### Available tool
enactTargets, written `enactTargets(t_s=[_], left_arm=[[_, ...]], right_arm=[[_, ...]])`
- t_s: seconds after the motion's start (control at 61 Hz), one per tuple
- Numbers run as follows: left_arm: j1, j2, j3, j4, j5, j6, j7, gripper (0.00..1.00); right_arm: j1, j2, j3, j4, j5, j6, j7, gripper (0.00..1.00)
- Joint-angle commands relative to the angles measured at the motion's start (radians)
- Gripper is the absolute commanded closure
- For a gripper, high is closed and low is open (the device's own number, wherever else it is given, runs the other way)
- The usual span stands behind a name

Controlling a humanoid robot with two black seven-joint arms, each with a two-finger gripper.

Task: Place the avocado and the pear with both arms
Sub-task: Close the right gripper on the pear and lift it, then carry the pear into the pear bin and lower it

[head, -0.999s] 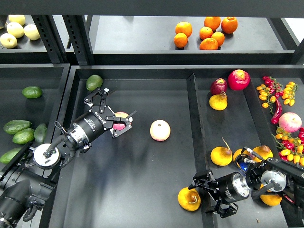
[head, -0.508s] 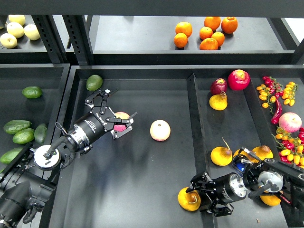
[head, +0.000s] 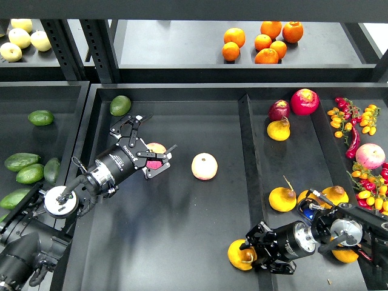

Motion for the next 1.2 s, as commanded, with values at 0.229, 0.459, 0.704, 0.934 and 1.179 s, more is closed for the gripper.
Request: enactTargets(t_s=[0.229, 0.459, 0.704, 0.934, 1.179], left_arm=[[0.001, 0.0, 0.003, 0.0, 0.0, 0.0, 0.0, 0.01], [0.003, 0.0, 0.005, -0.008, 0.0, 0.0, 0.0, 0.01], [0.003, 0.0, 0.003, -0.009, 0.0, 0.0, 0.0, 0.01], [0.003, 0.0, 0.005, -0.009, 0.0, 0.0, 0.0, 0.01], [0.003, 0.0, 0.003, -0.009, 0.0, 0.0, 0.0, 0.01]], right_arm=[[-0.002, 0.003, 0.084, -0.015, 0.006, 0.0, 0.0, 0.97], [0.058, 0.003, 0.124, -0.012, 0.066, 0.0, 0.0, 0.97], [0.141, -0.048, 0.121, -0.009, 0.155, 0.0, 0.0, 0.97], [0.181, -0.155, 0.109, 0.002, 0.19, 0.0, 0.0, 0.97], [0.181, -0.25, 0.107, 0.007, 0.21, 0.0, 0.0, 0.96]])
